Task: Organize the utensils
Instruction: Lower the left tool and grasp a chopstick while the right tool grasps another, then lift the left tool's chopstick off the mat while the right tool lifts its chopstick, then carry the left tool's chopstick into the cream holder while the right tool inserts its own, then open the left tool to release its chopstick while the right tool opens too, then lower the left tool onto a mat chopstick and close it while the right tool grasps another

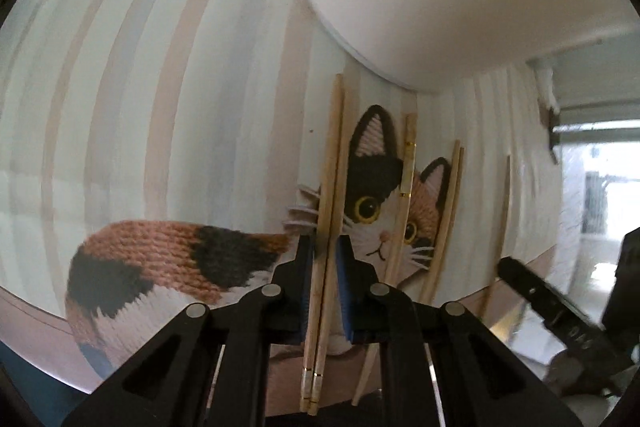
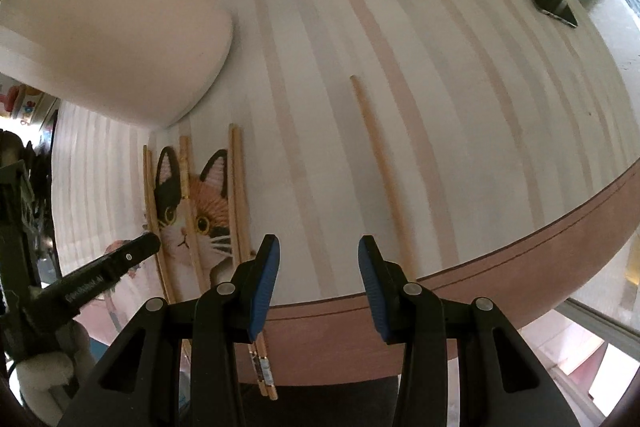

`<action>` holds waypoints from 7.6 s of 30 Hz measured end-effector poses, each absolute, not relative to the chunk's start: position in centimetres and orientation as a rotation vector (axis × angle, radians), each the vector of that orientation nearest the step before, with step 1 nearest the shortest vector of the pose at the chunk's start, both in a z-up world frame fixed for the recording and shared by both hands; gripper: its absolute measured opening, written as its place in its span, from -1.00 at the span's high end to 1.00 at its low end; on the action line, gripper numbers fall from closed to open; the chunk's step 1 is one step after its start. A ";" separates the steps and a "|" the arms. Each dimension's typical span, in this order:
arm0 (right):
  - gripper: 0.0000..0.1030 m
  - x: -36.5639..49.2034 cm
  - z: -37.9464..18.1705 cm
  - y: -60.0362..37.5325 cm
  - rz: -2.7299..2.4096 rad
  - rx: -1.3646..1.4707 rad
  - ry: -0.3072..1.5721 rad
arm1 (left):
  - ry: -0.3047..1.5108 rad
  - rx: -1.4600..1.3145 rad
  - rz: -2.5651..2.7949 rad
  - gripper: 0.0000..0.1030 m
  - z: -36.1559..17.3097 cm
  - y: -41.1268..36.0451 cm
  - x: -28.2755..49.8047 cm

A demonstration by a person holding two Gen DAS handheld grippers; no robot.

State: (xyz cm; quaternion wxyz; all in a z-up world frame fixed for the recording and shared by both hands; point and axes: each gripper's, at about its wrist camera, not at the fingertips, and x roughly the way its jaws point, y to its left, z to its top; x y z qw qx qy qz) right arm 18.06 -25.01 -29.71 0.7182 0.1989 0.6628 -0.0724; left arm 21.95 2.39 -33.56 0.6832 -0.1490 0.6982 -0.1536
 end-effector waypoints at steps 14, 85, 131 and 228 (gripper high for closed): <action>0.16 18.8 -29.7 -23.6 -0.134 0.413 1.474 | 1.507 -0.005 -0.303 0.89 -32.7 -1.6 21.4; 0.83 19.9 -33.0 -22.5 -0.155 0.219 1.618 | 1.482 0.048 -0.120 0.89 -32.9 2.1 23.4; 0.87 25.8 -5.4 -25.2 -0.071 0.430 0.814 | 0.630 -0.293 -0.130 0.92 3.9 5.2 23.3; 0.04 22.4 -32.0 -17.0 -0.073 0.237 1.532 | 1.448 0.103 -0.073 0.88 -32.0 0.5 21.0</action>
